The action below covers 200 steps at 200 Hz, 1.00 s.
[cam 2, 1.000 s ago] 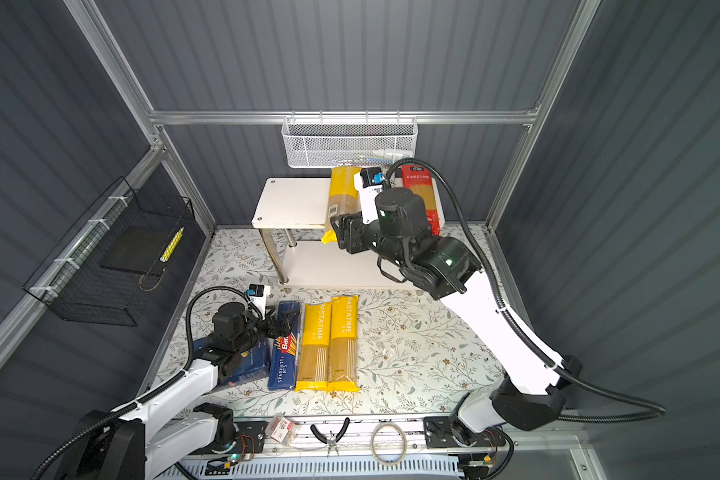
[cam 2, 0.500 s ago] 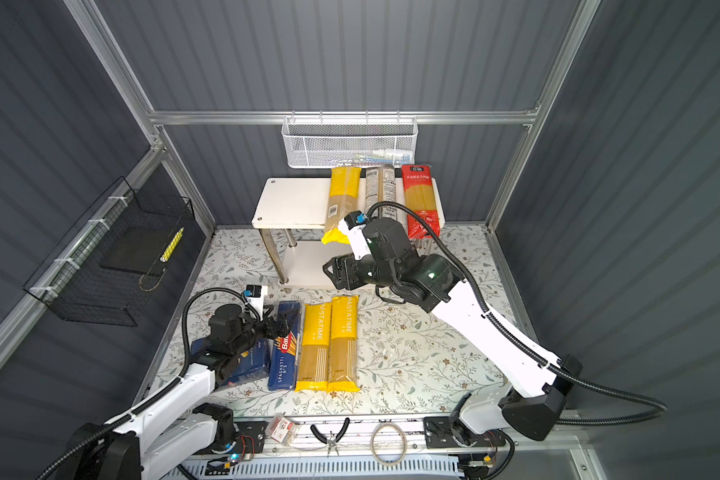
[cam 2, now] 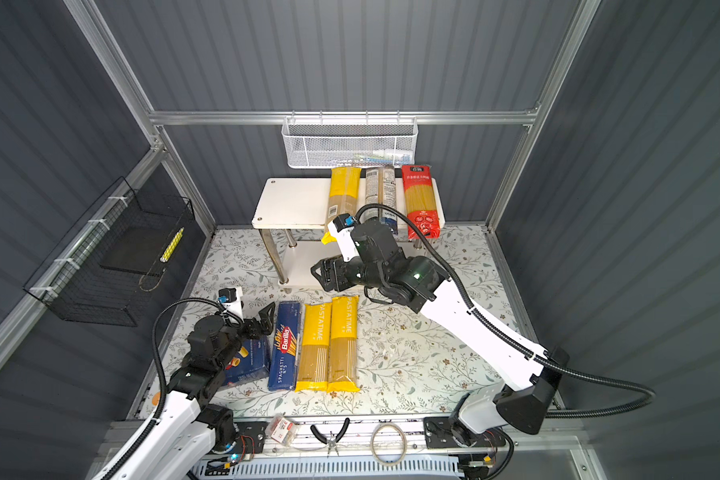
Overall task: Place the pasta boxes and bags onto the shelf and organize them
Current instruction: 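Withdraw the right gripper from the shelf down toward the remaining yellow bags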
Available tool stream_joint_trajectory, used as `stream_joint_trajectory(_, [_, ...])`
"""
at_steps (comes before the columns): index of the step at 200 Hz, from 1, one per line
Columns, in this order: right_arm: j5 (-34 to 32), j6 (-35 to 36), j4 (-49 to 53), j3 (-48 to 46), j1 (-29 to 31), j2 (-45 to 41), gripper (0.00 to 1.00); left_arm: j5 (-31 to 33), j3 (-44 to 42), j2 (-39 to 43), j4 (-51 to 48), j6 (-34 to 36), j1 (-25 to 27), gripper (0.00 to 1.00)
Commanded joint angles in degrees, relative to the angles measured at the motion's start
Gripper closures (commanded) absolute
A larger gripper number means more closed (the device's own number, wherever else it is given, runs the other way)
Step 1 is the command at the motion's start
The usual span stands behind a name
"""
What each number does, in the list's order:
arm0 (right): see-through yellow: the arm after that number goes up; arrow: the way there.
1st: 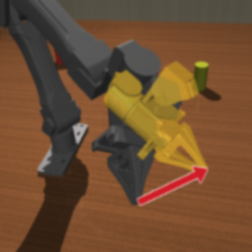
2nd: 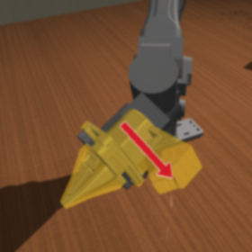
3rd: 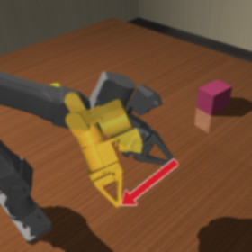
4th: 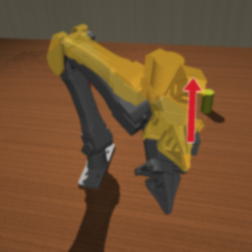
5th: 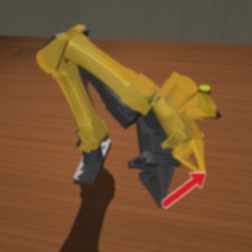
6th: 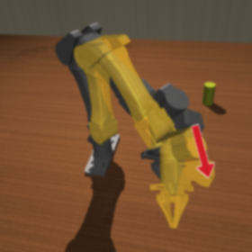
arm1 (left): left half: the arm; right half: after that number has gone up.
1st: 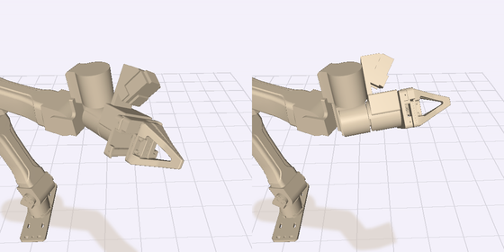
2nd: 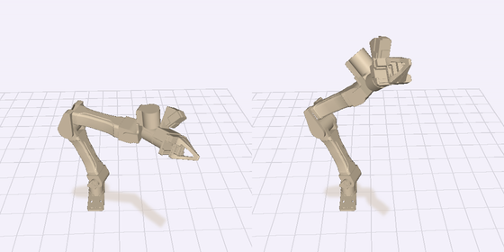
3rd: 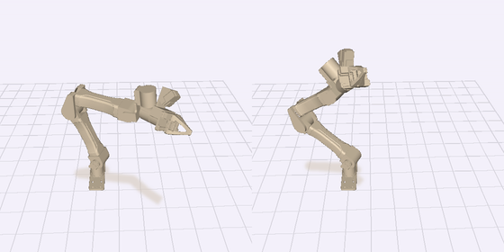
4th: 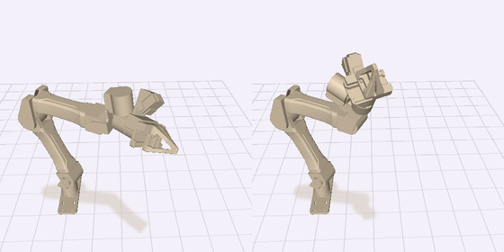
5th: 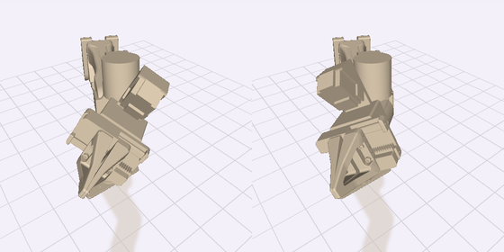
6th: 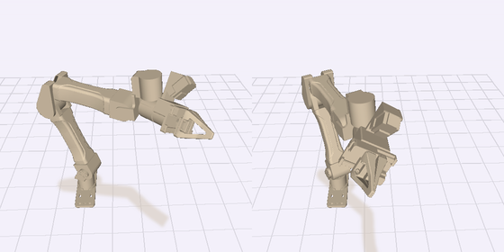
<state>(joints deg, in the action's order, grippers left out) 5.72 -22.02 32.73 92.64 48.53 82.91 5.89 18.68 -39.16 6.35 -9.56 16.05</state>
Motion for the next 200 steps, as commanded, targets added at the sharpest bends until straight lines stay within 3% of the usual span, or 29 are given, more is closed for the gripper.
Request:
stream_joint_trajectory(1, [-3.4, 2.0, -2.1, 0.6, 0.1, 0.4, 0.23, 3.9, -0.7, -3.3, 2.1, 2.1, 0.0, 0.01])
stream_joint_trajectory(33, [-2.9, 3.2, -1.7, 2.8, -0.8, 2.9, 0.22, 3.3, -0.2, -6.4, 3.0, 2.3, 0.0, 0.01])
stream_joint_trajectory(85, [-3.4, 4.4, -0.9, 6.6, -1.5, 6.2, 0.22, 3.6, -1.4, -3.9, 3.3, 1.9, 0.0, 0.01])
stream_joint_trajectory(131, [-1.8, 4.8, -1.4, 6.6, -4.2, 6.3, 0.21, 2.4, -0.8, -5.3, 3.4, 2.2, 0.0, 0.01])
stream_joint_trajectory(175, [1.6, 7.8, 2.0, 7.9, -4.2, 6.8, 0.17, 1.2, -1.1, -4.6, 3.5, 2.4, 0.0, 0.01])
stream_joint_trajectory(200, [1.4, 8.0, 2.1, 4.3, -2.2, 3.1, 0.17, 2.4, -1.8, -3.1, 3.3, 1.9, 0.0, 0.01])
